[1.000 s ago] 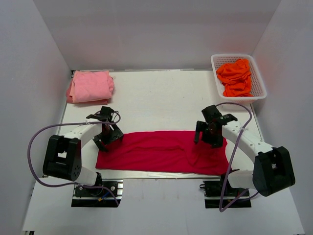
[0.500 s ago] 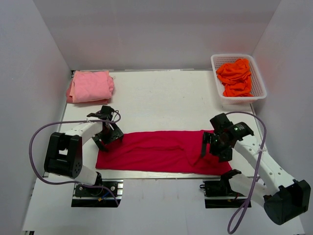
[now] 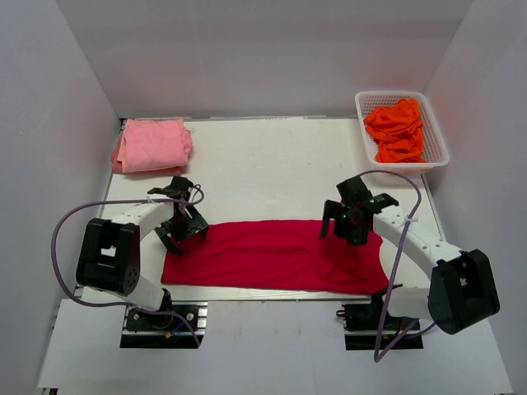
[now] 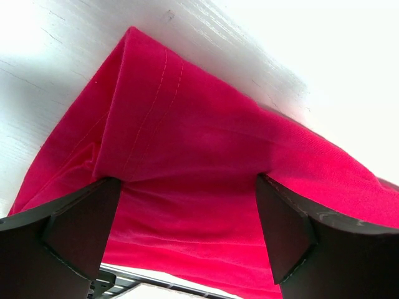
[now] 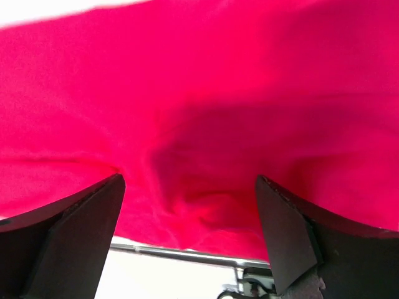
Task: Fold and stack the t-shirts
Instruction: Fold the other side of the tshirt into a rectangle
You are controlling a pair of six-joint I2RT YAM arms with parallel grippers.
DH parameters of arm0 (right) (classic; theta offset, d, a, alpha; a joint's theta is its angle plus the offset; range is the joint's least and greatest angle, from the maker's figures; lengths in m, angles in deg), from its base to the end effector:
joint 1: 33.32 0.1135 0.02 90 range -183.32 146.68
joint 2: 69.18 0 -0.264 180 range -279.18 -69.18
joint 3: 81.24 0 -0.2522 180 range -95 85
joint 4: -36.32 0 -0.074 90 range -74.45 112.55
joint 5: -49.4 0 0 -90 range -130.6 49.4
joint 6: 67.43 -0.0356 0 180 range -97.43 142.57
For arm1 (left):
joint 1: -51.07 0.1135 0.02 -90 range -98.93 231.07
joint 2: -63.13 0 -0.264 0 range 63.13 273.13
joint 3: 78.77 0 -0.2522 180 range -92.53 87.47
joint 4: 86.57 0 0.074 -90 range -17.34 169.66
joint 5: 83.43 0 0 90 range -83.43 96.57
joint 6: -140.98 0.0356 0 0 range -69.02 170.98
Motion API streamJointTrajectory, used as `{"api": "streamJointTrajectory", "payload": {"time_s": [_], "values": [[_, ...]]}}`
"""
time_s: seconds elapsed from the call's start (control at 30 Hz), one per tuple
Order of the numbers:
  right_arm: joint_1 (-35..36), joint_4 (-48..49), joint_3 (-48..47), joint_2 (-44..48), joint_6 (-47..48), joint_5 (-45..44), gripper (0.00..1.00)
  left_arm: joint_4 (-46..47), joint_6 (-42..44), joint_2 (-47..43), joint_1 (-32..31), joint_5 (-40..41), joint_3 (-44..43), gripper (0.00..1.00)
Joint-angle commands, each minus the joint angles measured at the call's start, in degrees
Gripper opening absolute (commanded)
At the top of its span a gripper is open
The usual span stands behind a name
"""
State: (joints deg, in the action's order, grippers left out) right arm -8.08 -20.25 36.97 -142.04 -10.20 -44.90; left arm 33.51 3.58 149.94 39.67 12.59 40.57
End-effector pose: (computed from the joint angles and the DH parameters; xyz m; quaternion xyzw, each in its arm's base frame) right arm 0.2104 0.0962 0.2161 0.0716 0.9777 0.0618 0.1873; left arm 0.2352 -0.0436 0.1568 -0.3101 0.9486 0.0289 0.0556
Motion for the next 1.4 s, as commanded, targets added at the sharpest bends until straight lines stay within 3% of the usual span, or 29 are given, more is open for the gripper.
{"api": "streamJointTrajectory", "payload": {"time_s": [0.0, 0.23, 0.27, 0.4, 0.53, 0.63, 0.67, 0.83, 0.93, 1.1, 1.23, 1.37], "values": [[0.69, 12.04, 7.5, 2.28, -0.35, 13.25, 0.9, 3.17, 0.64, 2.32, 0.68, 1.62, 1.98, 1.0], [2.45, -1.37, 21.82, 17.11, -8.42, 17.56, 0.9, 1.94, 0.64, 1.79, 0.68, 2.15, 1.98, 1.0], [2.63, -3.84, 22.19, 23.92, -9.06, 18.44, 0.9, 1.94, 0.64, 1.79, 0.68, 2.15, 1.98, 1.0], [2.36, -5.8, 21.05, 30.76, -10.56, 16.34, 0.9, 1.94, 0.12, 1.87, 0.68, 2.15, 1.98, 1.0], [2.45, -4.83, 15.35, 23.14, -7.48, 12.39, 0.9, 0.72, 0.11, 3.01, 0.68, 2.68, -0.38, 1.0], [2.45, -5.09, 10.69, 17.95, -6.51, 4.58, 0.9, 0.18, 0.11, 3.02, 0.68, 3.82, -1.7, 1.0], [2.36, -5.27, 8.85, 17.32, -6.77, -2.32, 0.9, 0.18, 0.11, 3.02, 0.68, 4.34, -2.32, 1.0], [2.36, -13.08, 2.51, 11.61, -11.08, -19.05, 0.9, -0.96, 0.11, 3.02, 0.68, 4.35, -2.94, 1.0], [2.8, -18.94, 0.57, 6.79, -14.23, -23.2, 0.9, -0.96, 0.11, 3.02, 0.68, 4.35, -2.94, 1.0], [5.7, -17.76, 6.61, 2.46, -13.37, -16.99, 0.9, -0.96, 0.11, 2.4, 0.68, 4.35, -1.71, 1.0], [9.65, -13.18, 8.13, 5.01, -11.79, -6.11, 0.9, -0.43, 0.11, 1.88, 0.68, 4.35, -0.57, 1.0], [15.36, -13.88, 9.53, 6.94, -10.2, -0.55, 0.9, -0.95, 0.11, 1.88, 0.68, 4.88, -0.57, 1.0]]}}
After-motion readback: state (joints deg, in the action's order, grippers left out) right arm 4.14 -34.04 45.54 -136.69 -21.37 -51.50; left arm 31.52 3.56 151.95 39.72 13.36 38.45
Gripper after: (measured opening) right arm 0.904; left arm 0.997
